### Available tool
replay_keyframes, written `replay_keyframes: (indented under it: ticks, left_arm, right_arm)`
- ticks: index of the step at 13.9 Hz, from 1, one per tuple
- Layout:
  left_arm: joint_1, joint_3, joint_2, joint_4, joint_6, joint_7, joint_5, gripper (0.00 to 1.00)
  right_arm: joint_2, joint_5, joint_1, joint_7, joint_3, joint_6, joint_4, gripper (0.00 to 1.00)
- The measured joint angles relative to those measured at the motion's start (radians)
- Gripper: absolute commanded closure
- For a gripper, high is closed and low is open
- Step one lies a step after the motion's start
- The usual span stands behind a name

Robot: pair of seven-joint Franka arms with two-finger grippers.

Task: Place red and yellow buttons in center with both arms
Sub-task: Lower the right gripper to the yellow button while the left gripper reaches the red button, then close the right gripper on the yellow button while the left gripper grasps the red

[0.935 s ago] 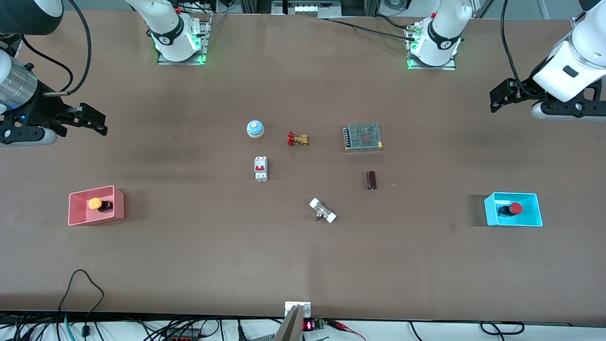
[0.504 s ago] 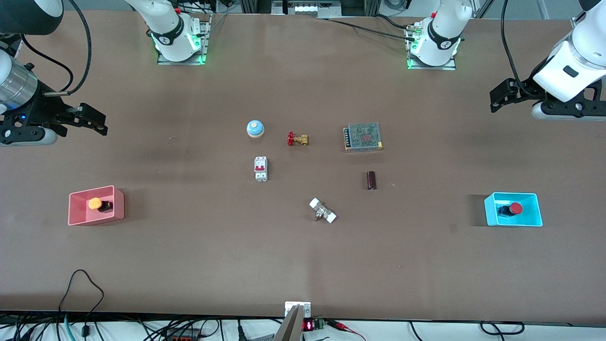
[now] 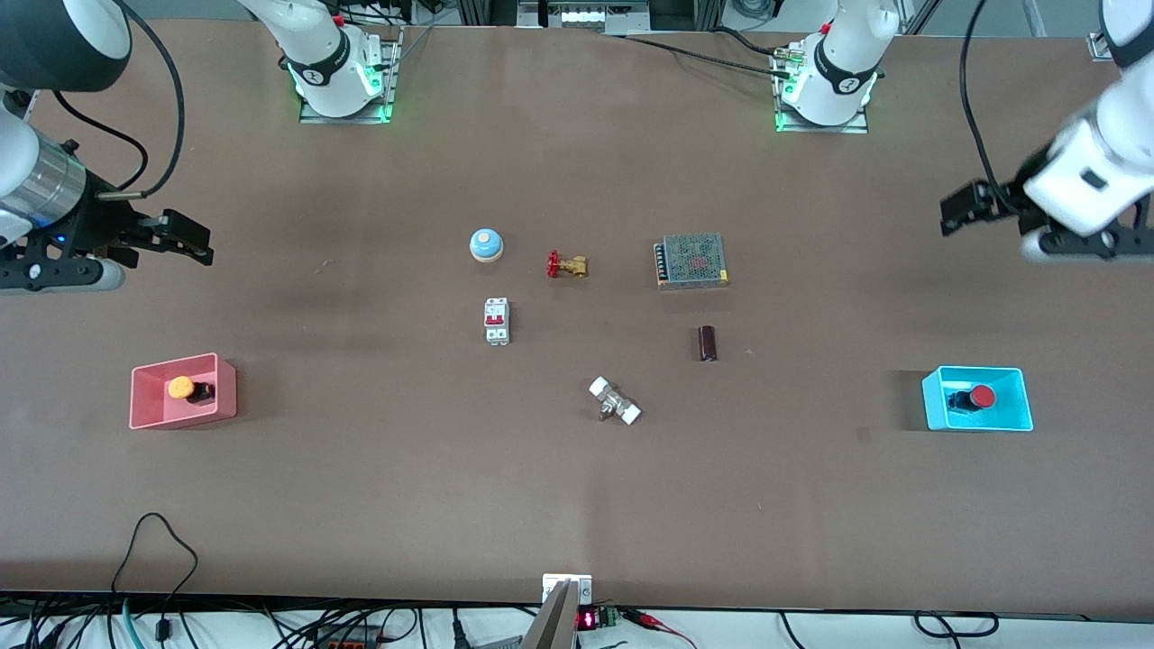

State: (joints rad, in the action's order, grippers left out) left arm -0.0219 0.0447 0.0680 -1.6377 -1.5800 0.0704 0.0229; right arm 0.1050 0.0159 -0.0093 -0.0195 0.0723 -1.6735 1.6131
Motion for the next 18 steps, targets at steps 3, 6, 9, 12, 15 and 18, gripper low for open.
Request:
replay_keyframes:
  ticks: [3, 6, 9, 12, 15, 18]
  left_arm:
    - [-0.084, -0.004, 0.149, 0.079, -0.027, -0.009, 0.000, 0.00]
    - [-0.152, -0.005, 0.300, 0.175, -0.139, -0.092, 0.022, 0.00]
    - [-0.180, -0.005, 0.413, 0.197, -0.280, -0.118, 0.036, 0.00]
    - [-0.203, -0.005, 0.524, 0.198, -0.387, -0.137, 0.084, 0.00]
    - [-0.226, -0.006, 0.612, 0.197, -0.437, -0.149, 0.091, 0.00]
    - [-0.230, -0.005, 0.648, 0.169, -0.513, -0.155, 0.092, 0.00]
  right_arm:
    - [0.041, 0.006, -0.034, -0.099, -0.008, -0.020, 0.009, 0.00]
    - [0.113, 0.006, -0.097, -0.168, -0.013, -0.100, 0.026, 0.00]
    - [0.192, 0.038, -0.138, -0.201, -0.013, -0.212, 0.037, 0.00]
    - [0.260, 0.065, -0.179, -0.285, -0.014, -0.404, 0.078, 0.00]
    - [0.346, 0.066, -0.242, -0.392, -0.017, -0.574, 0.095, 0.00]
    - [0.420, 0.065, -0.278, -0.434, -0.017, -0.677, 0.095, 0.00]
